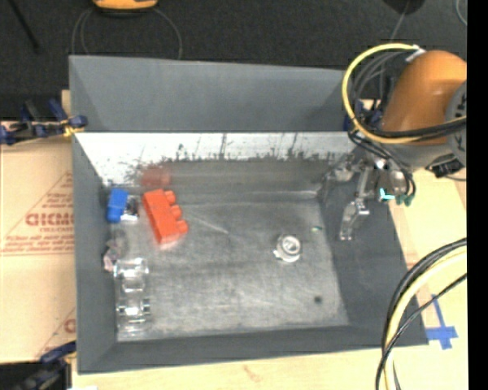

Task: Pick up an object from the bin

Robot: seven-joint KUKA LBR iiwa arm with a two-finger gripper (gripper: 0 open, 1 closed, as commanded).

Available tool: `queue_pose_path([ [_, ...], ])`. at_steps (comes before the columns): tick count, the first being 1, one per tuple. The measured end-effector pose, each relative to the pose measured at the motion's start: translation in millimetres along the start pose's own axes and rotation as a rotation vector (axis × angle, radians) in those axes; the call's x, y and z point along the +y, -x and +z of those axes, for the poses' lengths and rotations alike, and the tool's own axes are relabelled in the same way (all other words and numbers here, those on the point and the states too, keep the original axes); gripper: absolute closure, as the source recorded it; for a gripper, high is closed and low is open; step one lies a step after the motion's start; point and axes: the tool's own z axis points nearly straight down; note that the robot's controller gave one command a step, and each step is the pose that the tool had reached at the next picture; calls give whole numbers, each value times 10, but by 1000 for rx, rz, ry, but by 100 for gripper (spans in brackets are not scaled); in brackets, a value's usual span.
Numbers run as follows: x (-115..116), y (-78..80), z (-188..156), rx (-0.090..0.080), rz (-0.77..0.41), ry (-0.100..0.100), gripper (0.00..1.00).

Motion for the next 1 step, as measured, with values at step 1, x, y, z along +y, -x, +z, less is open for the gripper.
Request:
queue_pose_path([
  [1, 493, -61, 828, -14, -275, -5, 0],
])
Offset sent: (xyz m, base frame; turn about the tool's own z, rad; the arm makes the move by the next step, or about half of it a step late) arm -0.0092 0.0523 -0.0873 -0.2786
